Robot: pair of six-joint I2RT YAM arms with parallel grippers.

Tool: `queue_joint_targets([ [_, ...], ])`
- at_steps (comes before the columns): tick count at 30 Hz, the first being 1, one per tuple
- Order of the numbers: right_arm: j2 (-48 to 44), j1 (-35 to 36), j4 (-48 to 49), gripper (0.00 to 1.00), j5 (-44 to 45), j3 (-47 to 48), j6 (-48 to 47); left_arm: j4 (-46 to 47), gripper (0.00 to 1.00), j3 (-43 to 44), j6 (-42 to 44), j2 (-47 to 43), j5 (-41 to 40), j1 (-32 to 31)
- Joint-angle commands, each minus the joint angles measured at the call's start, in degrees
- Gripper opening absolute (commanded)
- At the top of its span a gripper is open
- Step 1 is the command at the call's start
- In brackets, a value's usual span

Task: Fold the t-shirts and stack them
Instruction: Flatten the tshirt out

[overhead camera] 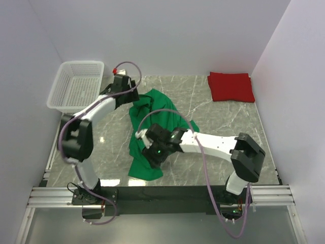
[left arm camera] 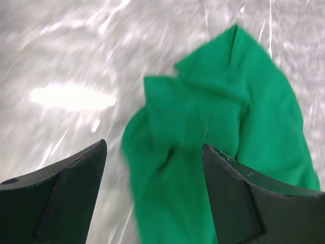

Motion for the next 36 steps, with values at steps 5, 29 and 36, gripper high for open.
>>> queue_joint_targets([
  [5,-14.85,-15.41,1.7,0.59,10.07,-6.91,7.32,-0.33,0.82,-21.04,-5.27,-25.68,-2.52,-1.29],
  [29,-16.45,-46.81,11.98,0.47,15.09,-19.49,19.65,0.62,0.61,-48.66,-16.26,-36.27,1.96,-11.39],
  [36,-12.24,-47.43,13.04,0.48,15.54,-18.27,19.12,0.98,0.59,-47.87,-15.38,-31.44,0.38,-12.63],
])
